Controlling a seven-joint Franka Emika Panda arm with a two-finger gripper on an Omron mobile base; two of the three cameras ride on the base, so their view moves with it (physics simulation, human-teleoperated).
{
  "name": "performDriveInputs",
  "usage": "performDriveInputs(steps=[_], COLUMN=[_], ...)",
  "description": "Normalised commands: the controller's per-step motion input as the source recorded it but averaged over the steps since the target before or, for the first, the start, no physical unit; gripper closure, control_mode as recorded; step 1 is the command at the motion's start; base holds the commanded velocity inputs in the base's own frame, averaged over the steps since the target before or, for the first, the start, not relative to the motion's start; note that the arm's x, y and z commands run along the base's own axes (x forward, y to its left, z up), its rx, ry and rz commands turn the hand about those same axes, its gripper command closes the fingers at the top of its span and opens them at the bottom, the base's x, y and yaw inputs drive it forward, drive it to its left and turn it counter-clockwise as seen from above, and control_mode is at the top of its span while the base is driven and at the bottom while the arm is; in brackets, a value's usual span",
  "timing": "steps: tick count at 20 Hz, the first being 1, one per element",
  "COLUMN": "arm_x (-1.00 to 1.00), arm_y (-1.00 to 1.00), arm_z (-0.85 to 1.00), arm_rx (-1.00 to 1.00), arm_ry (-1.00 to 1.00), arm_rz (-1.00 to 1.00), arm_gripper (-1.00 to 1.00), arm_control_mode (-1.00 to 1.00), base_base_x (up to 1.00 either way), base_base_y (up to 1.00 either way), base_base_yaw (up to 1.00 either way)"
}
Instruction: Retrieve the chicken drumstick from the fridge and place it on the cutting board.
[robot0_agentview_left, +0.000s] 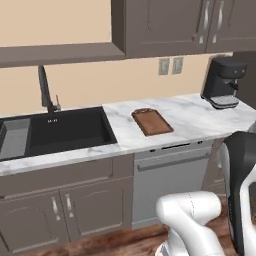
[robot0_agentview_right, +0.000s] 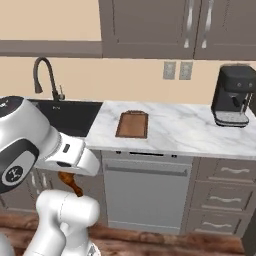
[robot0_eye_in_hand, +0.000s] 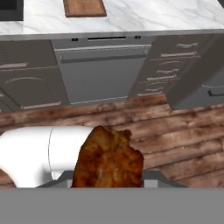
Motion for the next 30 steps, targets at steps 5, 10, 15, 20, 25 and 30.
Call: performDriveInputs(steps=[5,10,15,20,25,30], arm_x=[0.0,0.0,0.0,0.0,0.0,0.08], arm_y=[0.0,0.0,0.0,0.0,0.0,-0.01], arm_z=[0.0,0.0,0.0,0.0,0.0,-0.03], arm_rx=[0.0,0.0,0.0,0.0,0.0,0.01], arm_ry=[0.0,0.0,0.0,0.0,0.0,0.0], arm_rz=[0.0,0.0,0.0,0.0,0.0,0.01], arm_gripper=[1.0,1.0,1.0,1.0,1.0,1.0], arm_control_mode=[1.0,1.0,1.0,1.0,1.0,-1.0], base_base_x=[0.9,0.72,0.3,0.0,0.0,0.0], base_base_y=[0.15,-0.04,0.0,0.0,0.0,0.0], base_base_yaw=[0.0,0.0,0.0,0.0,0.0,0.0])
